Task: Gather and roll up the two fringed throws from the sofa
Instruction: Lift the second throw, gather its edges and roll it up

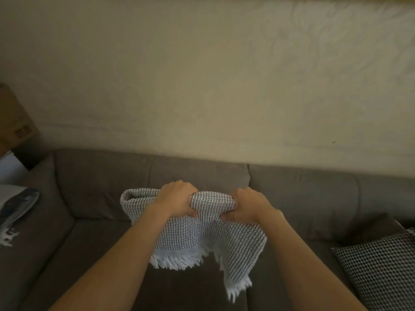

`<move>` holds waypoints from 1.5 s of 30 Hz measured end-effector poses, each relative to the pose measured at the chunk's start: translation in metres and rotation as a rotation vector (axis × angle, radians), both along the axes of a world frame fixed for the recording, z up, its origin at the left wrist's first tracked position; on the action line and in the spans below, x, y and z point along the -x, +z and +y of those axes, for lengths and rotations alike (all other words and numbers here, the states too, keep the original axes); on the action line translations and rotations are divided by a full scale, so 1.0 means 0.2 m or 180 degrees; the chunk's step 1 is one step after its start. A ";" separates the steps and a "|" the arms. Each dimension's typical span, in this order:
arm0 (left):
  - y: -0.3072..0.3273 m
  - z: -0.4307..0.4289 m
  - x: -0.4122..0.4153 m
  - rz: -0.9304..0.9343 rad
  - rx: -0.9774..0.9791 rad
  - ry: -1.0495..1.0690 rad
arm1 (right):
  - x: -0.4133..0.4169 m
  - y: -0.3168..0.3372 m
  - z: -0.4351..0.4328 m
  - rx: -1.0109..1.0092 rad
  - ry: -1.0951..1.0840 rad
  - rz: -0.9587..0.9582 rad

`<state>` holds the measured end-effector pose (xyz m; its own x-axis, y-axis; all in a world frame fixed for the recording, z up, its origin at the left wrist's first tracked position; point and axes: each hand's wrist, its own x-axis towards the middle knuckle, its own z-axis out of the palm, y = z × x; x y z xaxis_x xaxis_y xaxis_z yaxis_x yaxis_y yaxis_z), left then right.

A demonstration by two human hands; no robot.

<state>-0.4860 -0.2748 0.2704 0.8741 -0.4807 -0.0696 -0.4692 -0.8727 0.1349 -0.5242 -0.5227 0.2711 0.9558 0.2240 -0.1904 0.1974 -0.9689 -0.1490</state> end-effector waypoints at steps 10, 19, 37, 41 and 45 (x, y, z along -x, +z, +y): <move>-0.04 0.02 0.02 0.0091 -0.0107 0.0501 | 0.00 0.10 -0.02 0.0367 0.0582 -0.0228; -0.07 0.01 0.02 0.0065 -0.0186 0.1138 | -0.01 0.13 -0.03 -0.0011 0.0503 -0.0296; 0.05 -0.17 -0.06 0.1053 0.2192 0.2244 | 0.02 0.06 0.05 -0.0146 0.0151 -0.1113; 0.06 -0.20 -0.08 0.1729 0.2919 0.2193 | 0.05 0.00 0.10 -0.0415 0.0344 -0.1106; 0.04 -0.22 -0.07 0.2009 0.3693 0.2335 | 0.07 -0.05 0.15 -0.0762 0.0071 -0.1125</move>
